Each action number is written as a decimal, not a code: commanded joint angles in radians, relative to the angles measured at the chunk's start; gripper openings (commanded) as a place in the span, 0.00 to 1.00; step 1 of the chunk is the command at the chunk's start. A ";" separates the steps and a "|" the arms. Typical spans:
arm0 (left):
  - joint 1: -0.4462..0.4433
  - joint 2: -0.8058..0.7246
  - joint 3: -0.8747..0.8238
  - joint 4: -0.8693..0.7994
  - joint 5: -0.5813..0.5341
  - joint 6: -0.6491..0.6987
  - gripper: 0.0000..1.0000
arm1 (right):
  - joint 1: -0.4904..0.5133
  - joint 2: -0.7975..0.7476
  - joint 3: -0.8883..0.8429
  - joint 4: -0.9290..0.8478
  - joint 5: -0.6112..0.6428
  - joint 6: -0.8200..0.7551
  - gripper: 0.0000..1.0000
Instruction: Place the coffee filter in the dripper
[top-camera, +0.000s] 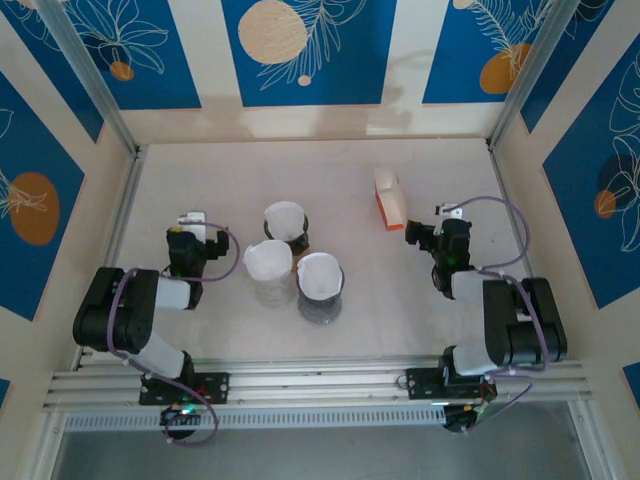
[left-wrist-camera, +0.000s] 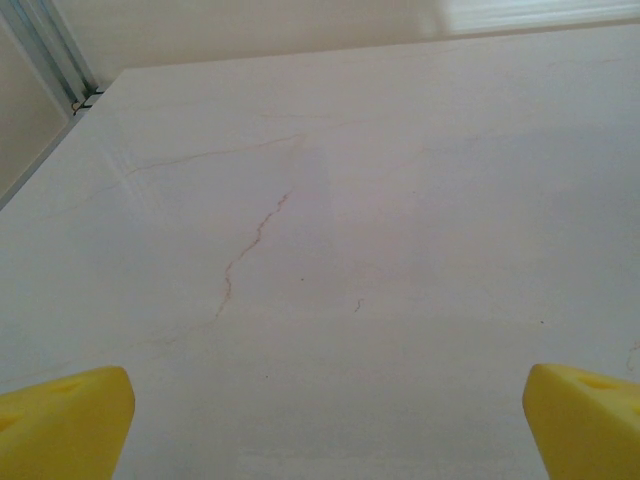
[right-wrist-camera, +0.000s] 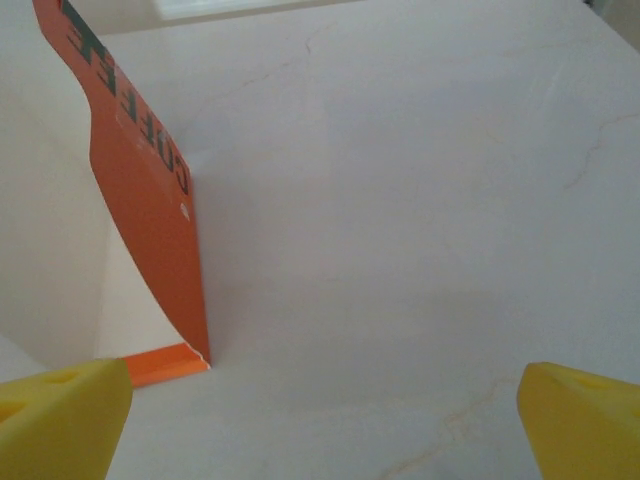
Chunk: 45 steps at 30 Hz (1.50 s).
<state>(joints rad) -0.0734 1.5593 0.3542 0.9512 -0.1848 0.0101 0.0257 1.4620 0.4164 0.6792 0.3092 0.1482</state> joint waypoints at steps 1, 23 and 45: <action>-0.005 0.004 0.000 0.024 -0.007 0.003 1.00 | -0.004 0.061 -0.013 0.152 -0.135 -0.042 0.99; -0.006 0.004 -0.002 0.025 -0.007 0.004 1.00 | -0.012 0.060 -0.009 0.144 -0.153 -0.039 0.99; -0.005 0.003 -0.002 0.025 -0.008 0.005 1.00 | -0.013 0.060 -0.008 0.141 -0.153 -0.038 0.99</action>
<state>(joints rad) -0.0742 1.5593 0.3542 0.9512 -0.1848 0.0101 0.0181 1.5280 0.4103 0.7937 0.1745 0.1310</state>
